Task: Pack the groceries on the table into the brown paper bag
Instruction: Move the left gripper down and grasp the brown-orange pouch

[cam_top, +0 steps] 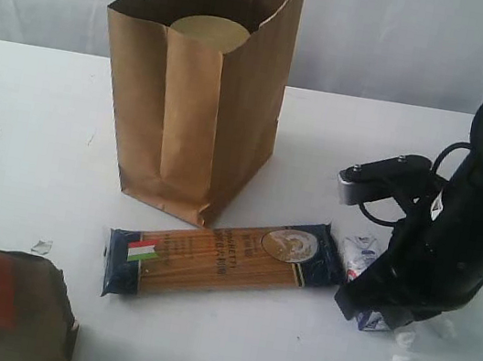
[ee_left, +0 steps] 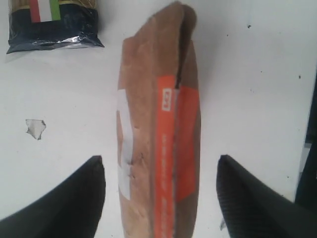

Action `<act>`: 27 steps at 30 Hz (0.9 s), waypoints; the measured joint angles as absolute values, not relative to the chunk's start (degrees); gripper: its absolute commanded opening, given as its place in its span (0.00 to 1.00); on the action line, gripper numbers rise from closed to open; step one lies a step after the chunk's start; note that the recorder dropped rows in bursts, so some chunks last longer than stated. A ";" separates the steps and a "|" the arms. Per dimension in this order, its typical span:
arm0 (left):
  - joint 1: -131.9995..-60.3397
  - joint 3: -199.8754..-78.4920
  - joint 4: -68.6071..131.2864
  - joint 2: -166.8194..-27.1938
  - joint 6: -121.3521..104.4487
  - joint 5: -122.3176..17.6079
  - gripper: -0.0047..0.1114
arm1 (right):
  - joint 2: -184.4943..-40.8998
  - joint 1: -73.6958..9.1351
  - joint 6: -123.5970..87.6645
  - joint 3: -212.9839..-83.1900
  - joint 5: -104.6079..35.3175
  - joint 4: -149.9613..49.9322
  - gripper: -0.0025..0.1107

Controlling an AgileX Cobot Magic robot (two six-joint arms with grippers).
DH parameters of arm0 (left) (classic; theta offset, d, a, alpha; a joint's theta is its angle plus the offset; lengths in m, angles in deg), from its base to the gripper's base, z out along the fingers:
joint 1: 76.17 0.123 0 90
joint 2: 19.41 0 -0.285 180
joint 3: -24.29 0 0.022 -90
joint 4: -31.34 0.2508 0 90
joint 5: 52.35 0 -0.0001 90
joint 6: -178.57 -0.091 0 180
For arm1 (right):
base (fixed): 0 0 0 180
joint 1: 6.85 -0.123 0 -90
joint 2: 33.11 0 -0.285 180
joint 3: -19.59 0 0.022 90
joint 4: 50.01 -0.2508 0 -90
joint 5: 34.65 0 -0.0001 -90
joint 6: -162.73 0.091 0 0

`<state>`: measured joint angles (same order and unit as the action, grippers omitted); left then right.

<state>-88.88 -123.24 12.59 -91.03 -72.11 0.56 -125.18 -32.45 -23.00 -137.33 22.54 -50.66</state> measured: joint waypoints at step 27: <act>-88.88 -124.49 7.97 -92.10 -67.64 -1.88 0.04 | -125.18 -32.45 -23.00 -137.33 22.50 -50.89 0.02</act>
